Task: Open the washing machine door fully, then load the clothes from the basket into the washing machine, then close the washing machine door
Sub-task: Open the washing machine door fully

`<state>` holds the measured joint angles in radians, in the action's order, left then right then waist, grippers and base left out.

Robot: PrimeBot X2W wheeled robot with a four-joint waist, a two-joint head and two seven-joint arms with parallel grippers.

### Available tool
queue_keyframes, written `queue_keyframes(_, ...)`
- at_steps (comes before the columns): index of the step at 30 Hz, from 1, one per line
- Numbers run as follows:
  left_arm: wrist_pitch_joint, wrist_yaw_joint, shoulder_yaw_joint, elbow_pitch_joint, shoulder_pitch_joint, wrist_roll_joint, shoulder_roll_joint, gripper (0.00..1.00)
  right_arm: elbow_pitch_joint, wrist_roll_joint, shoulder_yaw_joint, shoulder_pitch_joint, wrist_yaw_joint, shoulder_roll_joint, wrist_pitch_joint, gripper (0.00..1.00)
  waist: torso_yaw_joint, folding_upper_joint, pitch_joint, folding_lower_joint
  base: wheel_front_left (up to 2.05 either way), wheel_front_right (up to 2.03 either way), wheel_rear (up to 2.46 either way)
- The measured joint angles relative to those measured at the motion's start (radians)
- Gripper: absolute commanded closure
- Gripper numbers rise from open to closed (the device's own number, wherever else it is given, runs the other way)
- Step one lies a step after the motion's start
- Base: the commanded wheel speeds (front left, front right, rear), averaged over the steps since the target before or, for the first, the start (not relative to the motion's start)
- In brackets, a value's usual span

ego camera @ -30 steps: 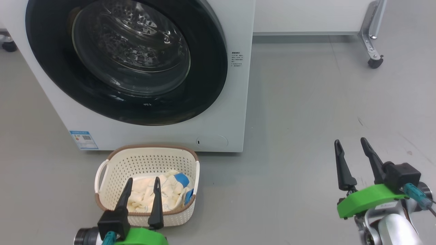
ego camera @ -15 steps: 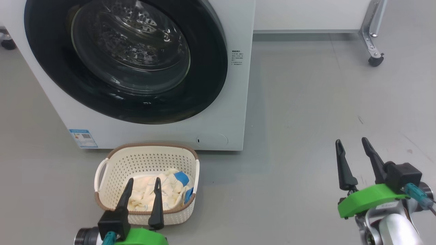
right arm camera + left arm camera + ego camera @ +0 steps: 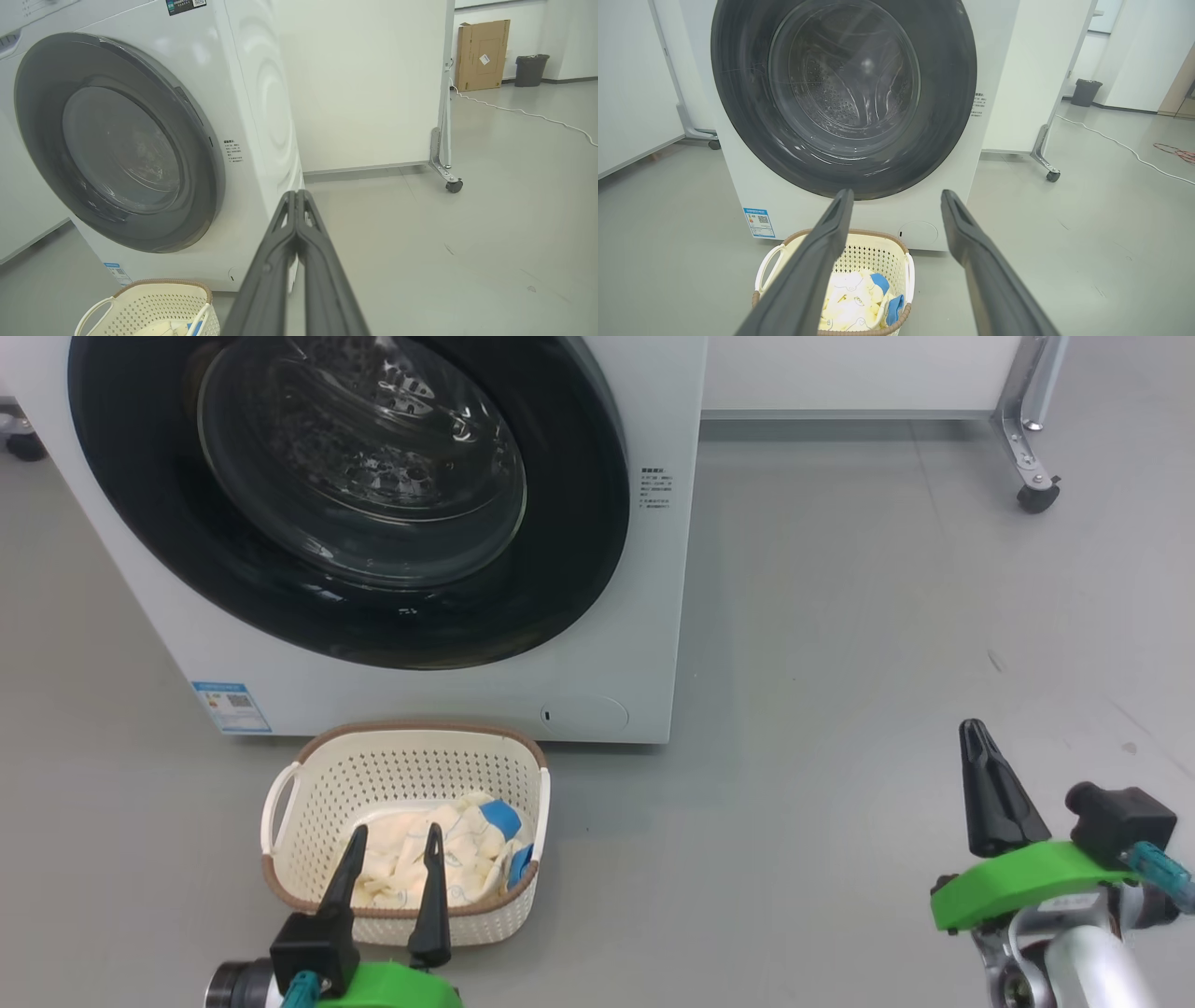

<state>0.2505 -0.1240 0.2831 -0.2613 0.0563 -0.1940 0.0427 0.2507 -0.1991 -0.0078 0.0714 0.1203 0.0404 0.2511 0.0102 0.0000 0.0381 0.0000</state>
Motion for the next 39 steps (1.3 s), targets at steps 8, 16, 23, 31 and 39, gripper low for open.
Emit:
queue_keyframes(8, 0.000, 0.000, 0.005, -0.001, 0.000, 0.000, 0.000, 0.00, 0.094, -0.331, -0.041, 0.024, 0.000, -0.001, -0.002, 1.00, 0.010, 0.0000, -0.019, 0.0000, 0.00, 0.00, 0.00)
queue_keyframes(16, 0.000, 0.000, 0.009, -0.001, 0.003, 0.000, 0.000, 0.00, 0.195, -0.745, -0.081, 0.123, 0.000, -0.001, -0.073, 1.00, 0.032, 0.0000, -0.053, 0.0000, 0.00, 0.00, 0.00)
queue_keyframes(23, 0.000, 0.000, 0.014, 0.005, 0.056, 0.000, 0.000, 0.00, 0.214, -0.861, -0.129, 0.295, 0.000, 0.007, -0.213, 1.00, 0.049, 0.0000, -0.121, 0.0000, 0.00, 0.00, 0.00)
queue_keyframes(31, 0.000, 0.000, 0.061, 0.014, 0.120, -0.006, -0.001, 0.00, 0.266, -0.993, -0.161, 0.503, 0.000, 0.063, -0.408, 1.00, 0.081, 0.0000, -0.204, 0.0000, 0.00, 0.00, 0.00)
queue_keyframes(39, 0.000, -0.010, 0.090, 0.021, 0.162, -0.028, -0.001, 0.00, 0.332, -1.083, -0.157, 0.706, 0.000, 0.088, -0.555, 1.00, 0.126, 0.0000, -0.270, 0.0001, 0.00, 0.00, 0.00)
